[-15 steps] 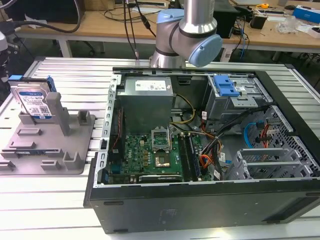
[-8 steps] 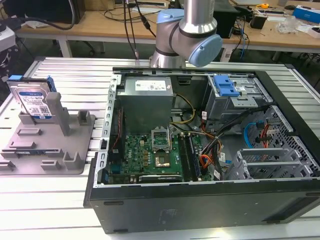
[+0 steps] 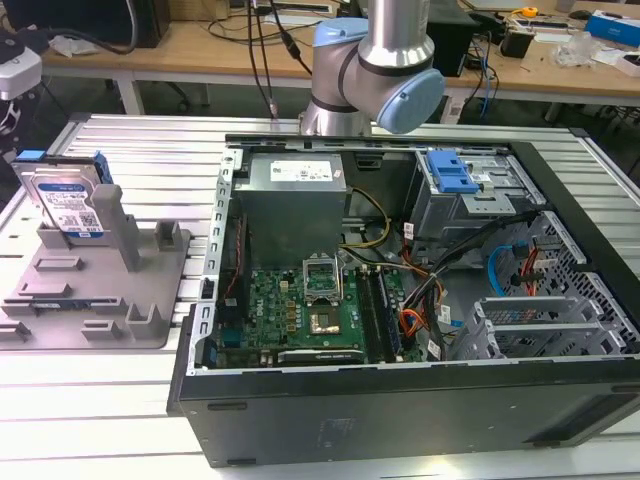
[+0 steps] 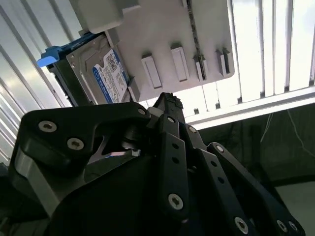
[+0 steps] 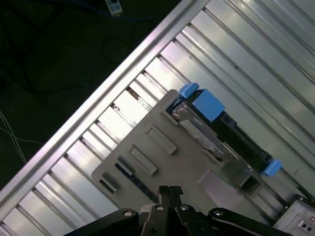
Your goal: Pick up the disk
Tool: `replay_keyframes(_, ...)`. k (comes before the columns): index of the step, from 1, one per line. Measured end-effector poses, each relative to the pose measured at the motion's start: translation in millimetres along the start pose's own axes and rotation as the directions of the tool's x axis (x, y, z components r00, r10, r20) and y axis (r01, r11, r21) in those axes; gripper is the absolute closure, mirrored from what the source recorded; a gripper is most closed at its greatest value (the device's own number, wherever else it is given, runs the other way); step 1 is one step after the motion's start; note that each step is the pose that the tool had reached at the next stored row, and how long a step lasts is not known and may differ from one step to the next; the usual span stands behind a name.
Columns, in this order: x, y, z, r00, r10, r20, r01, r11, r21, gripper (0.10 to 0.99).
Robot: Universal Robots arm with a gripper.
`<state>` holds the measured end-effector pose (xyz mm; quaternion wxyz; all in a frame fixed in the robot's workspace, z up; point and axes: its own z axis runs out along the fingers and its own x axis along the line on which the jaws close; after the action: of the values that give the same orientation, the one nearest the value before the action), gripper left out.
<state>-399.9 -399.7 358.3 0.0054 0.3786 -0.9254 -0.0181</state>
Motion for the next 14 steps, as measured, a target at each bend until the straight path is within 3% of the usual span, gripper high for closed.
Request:
replay_keyframes(3,0.0,0.0,0.0,0.9970,-0.077,-0.0026,0.077,0.9971,0.000,0.973)
replay_keyframes(4,0.0,0.0,0.0,0.9944,-0.106,-0.0036,0.106,0.9944,0.000,0.851)
replay_keyframes(5,0.0,0.0,0.0,0.9896,-0.144,-0.0047,0.144,0.9896,0.000,0.792)
replay_keyframes(6,0.0,0.0,0.0,0.9868,-0.162,-0.0052,0.162,0.9868,0.000,0.792)
replay_keyframes(9,0.0,0.0,0.0,0.9765,-0.215,-0.0065,0.215,0.9765,0.000,0.604)
replay_keyframes(14,0.0,0.0,0.0,0.9517,-0.307,-0.0088,0.307,0.9517,0.001,0.604)
